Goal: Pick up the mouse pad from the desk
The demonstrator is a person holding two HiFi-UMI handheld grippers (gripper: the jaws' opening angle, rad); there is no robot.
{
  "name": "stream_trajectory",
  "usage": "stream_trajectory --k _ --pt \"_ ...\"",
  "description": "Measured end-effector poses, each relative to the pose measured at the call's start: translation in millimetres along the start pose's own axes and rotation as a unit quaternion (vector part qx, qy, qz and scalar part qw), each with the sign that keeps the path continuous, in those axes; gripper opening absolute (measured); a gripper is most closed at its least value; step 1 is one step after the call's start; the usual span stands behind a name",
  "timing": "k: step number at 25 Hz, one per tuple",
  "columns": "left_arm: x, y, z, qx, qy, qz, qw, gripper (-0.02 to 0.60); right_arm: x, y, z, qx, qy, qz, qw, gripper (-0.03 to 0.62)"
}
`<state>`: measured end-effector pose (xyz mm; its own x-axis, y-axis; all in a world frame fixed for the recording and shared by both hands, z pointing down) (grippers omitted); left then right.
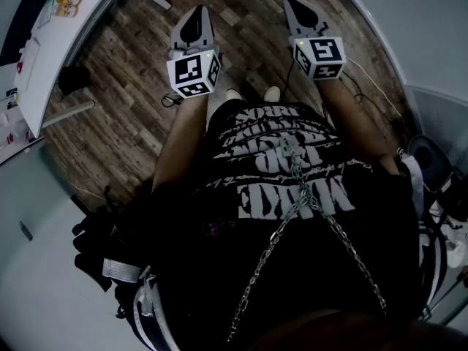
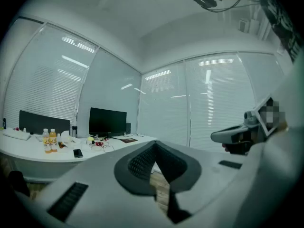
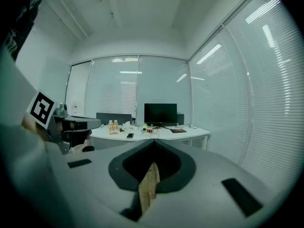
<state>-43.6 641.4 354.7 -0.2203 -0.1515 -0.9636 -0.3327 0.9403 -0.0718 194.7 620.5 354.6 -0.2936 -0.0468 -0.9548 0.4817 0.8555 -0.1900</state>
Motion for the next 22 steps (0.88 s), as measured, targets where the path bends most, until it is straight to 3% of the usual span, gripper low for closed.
stream_trajectory --k 10,15,18,22 --pt "29 -6 -43 -0.027 0.0 0.019 0.9995 0.006 32 -28 -29 -0.017 -0.007 0.012 1.0 0.0" --pt "28 6 -72 -0.029 0.01 0.027 0.9992 0.006 39 -22 -38 -0.049 0.029 0.027 0.998 0.0" --pt "23 12 -83 -0.025 0.004 0.029 0.9993 0.006 35 -18 -33 -0.061 0.058 0.034 0.996 0.0" --pt "20 4 -100 -0.013 0.006 0.028 0.9995 0.006 32 -21 -11 -0.082 0.05 0.038 0.995 0.0"
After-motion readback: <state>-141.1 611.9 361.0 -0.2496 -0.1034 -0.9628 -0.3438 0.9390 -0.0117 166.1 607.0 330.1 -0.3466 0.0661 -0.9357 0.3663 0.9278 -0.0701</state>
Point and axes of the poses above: the fingertips, and each gripper's own axes: y backward along the fingers, z to its right, x out of its top, the point moved 7 cm from there along y, backward along the fingers, and after that the axes turned 12 degrees about y, right-handed, at the moved point
